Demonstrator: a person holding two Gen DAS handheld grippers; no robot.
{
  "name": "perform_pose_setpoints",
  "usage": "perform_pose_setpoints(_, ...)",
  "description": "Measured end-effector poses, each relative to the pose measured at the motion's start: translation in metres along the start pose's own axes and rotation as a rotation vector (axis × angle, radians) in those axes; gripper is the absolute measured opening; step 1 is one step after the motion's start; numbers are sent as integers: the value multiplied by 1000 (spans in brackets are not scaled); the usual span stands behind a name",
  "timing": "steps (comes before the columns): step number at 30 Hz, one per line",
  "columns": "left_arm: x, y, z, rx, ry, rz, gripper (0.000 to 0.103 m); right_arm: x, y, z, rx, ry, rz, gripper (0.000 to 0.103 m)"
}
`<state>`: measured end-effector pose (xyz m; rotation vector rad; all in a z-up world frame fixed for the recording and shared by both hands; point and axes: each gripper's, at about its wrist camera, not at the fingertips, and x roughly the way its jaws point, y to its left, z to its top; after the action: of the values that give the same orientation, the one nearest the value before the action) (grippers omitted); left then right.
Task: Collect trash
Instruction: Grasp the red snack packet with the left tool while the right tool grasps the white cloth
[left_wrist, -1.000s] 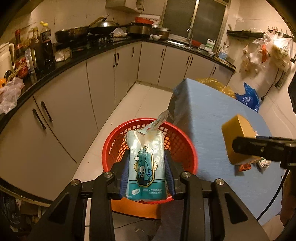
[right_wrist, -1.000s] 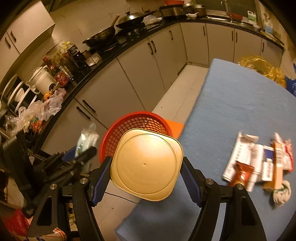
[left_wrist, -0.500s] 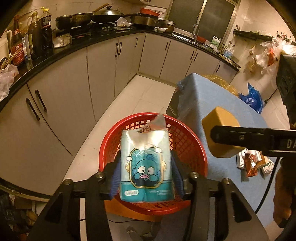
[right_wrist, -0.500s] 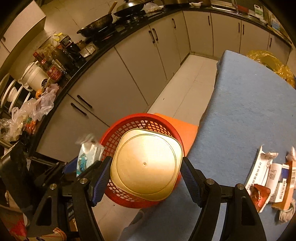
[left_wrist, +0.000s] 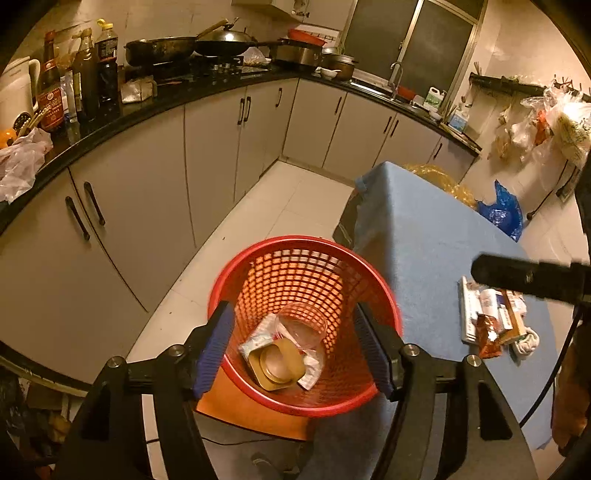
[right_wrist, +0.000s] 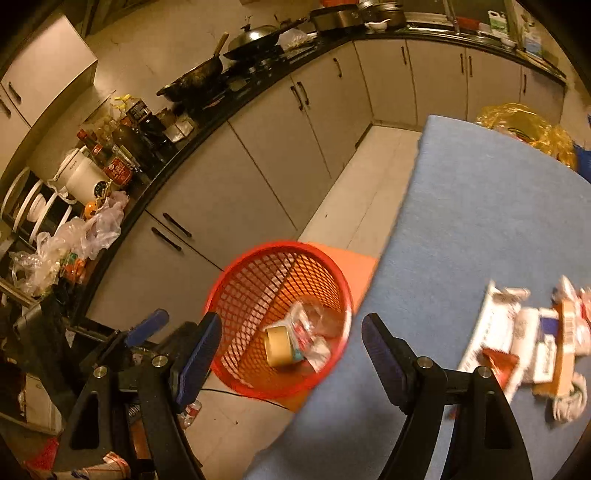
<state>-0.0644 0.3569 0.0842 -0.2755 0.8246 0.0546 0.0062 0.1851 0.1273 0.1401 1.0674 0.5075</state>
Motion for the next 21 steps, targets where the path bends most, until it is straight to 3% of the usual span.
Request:
perform_pose_setpoints(12,-3,-58,-46,99,76,-57,67,-37,-52,-75,94,19,-31,82)
perform_pose_setpoints(21,1,-122,-59,189,119,-125,69,-78,-116,-117,205,-6,-98,82)
